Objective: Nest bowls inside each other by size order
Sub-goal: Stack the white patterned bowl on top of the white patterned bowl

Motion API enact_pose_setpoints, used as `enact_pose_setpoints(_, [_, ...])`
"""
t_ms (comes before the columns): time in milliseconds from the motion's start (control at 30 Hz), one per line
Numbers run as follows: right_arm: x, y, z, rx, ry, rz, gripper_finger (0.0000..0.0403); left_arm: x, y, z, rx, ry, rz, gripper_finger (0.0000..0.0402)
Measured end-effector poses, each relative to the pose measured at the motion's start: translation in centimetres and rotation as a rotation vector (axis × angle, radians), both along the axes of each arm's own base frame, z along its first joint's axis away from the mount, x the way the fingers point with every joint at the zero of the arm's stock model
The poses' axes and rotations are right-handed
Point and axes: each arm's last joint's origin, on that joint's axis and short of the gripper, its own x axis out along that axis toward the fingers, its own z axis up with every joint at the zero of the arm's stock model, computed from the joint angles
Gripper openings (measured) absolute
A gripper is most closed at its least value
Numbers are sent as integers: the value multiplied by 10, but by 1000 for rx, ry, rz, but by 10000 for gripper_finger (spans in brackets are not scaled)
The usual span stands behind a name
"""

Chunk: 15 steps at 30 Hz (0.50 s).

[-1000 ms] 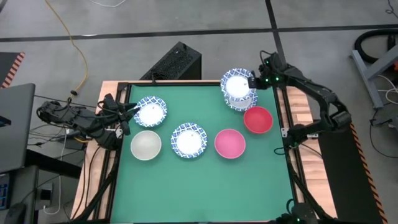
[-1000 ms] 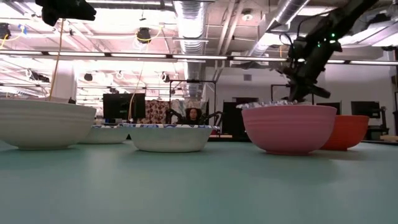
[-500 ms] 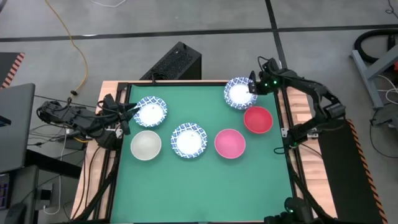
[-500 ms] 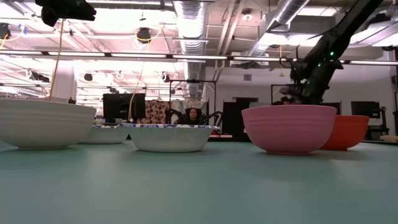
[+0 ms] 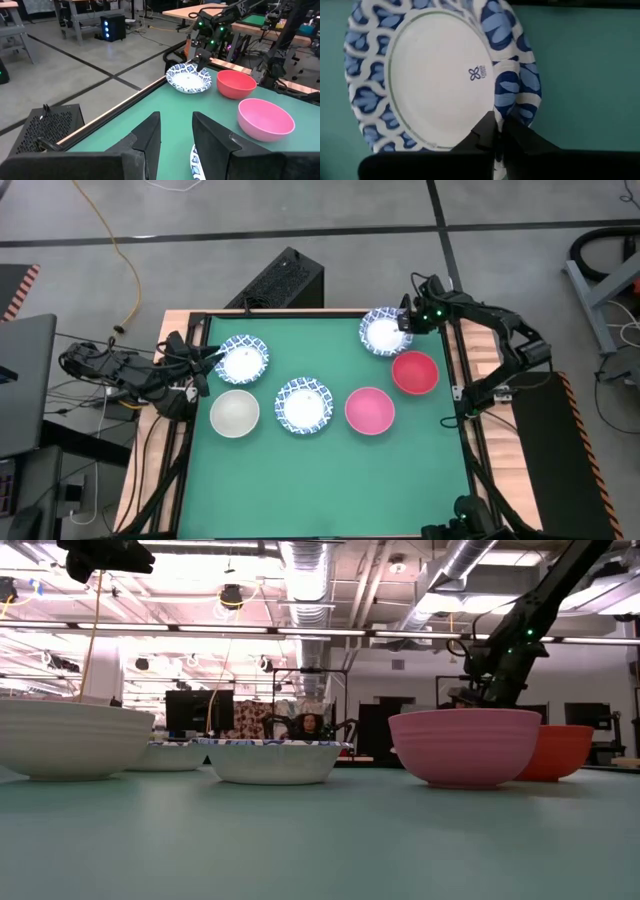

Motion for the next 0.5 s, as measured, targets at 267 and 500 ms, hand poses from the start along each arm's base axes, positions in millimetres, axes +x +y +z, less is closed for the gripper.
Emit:
enact_pose_setpoints(267, [1, 0, 0, -25, 27, 26, 86, 0, 0, 0, 0, -1, 0, 102])
enact_pose_setpoints(500, [1, 0, 0, -31, 30, 41, 136, 0, 0, 0, -4, 1, -15, 102])
